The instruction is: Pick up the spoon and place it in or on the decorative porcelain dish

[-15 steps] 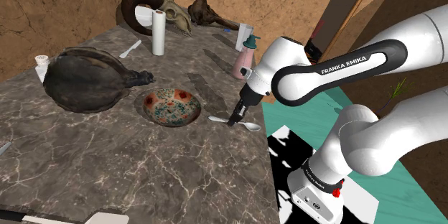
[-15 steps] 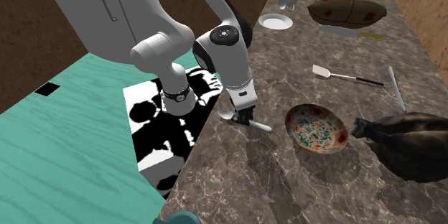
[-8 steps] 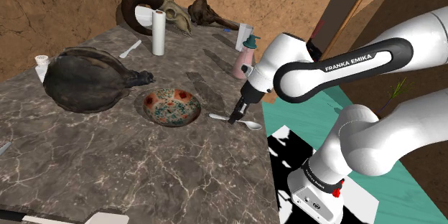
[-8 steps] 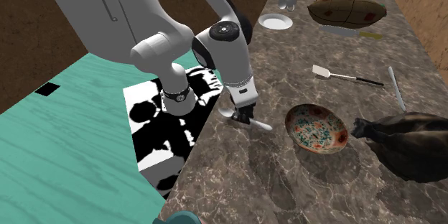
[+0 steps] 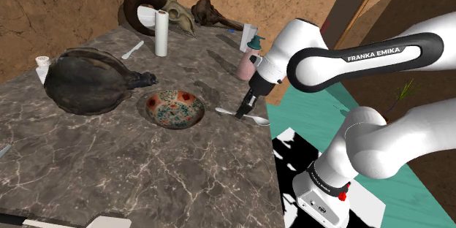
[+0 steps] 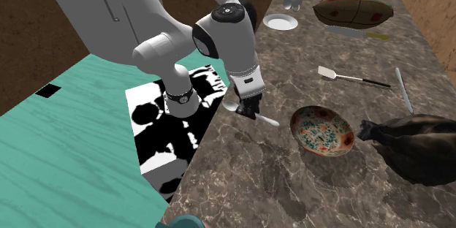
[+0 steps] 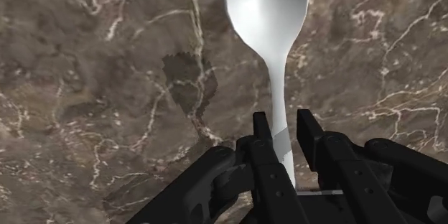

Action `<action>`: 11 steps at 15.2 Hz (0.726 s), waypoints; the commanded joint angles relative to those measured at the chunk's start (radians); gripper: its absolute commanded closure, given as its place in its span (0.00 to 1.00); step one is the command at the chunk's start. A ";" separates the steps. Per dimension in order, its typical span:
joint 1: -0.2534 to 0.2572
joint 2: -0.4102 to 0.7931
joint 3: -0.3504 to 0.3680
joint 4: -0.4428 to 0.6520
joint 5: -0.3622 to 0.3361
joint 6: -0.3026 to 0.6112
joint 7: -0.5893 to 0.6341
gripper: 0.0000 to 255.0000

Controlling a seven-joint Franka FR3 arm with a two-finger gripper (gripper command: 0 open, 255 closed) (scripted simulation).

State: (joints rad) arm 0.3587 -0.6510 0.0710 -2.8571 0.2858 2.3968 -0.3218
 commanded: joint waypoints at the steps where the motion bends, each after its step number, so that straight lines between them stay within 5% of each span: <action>1: -0.006 -0.017 0.000 0.023 -0.009 -0.040 0.008 1.00; 11: -0.022 -0.084 -0.004 0.120 -0.039 -0.204 0.038 1.00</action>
State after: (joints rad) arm 0.3378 -0.7308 0.0676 -2.7469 0.2495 2.2082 -0.2861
